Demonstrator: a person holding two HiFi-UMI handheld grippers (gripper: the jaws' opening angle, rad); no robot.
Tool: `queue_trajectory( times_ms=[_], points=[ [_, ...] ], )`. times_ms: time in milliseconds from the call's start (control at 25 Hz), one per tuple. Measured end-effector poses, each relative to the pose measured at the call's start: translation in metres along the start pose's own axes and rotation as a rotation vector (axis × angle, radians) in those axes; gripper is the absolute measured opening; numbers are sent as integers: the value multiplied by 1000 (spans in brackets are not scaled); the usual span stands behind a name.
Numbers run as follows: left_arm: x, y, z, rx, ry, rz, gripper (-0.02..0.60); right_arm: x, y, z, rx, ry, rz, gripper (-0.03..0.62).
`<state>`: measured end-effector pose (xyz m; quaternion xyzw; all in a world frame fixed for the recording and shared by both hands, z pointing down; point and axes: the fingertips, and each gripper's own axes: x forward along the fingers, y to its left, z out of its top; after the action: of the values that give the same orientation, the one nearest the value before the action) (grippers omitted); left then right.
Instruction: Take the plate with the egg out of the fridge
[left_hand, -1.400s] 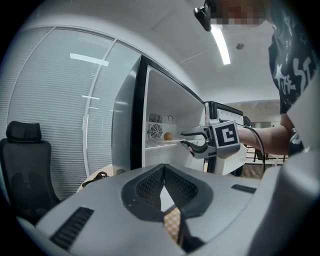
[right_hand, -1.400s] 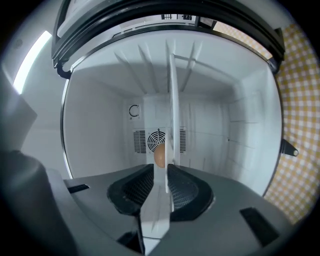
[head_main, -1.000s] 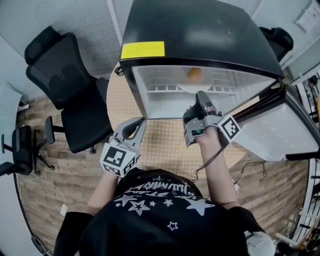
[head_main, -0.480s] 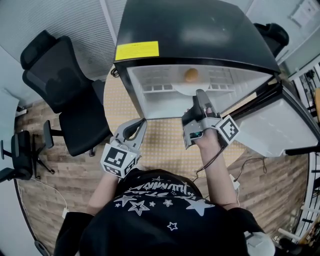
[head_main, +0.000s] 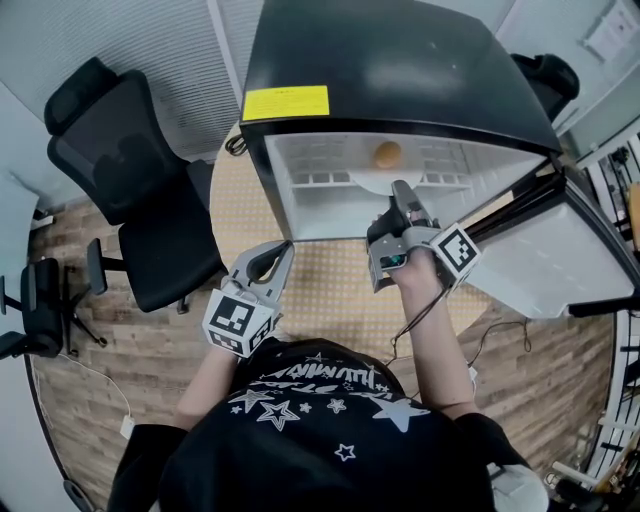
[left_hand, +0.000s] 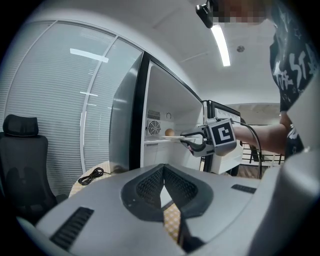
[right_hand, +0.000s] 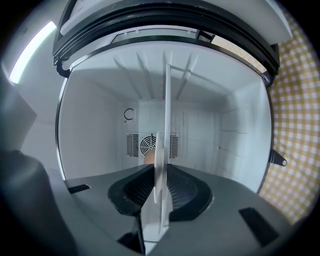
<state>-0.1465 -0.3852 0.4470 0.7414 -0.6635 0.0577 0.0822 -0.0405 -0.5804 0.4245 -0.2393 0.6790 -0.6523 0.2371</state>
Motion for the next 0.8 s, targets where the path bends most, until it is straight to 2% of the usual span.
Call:
queue_trajectory(
  times_ms=[120, 520, 800],
  points=[
    [-1, -2, -3, 0, 3, -9, 8, -3, 6, -1, 4, 0, 26, 49],
    [-17, -2, -7, 20, 2, -81, 8, -38, 11, -19, 34, -42, 79, 49],
    [-44, 5, -9, 41, -5, -135, 8, -73, 29, -42, -5, -95, 133, 49]
  ],
)
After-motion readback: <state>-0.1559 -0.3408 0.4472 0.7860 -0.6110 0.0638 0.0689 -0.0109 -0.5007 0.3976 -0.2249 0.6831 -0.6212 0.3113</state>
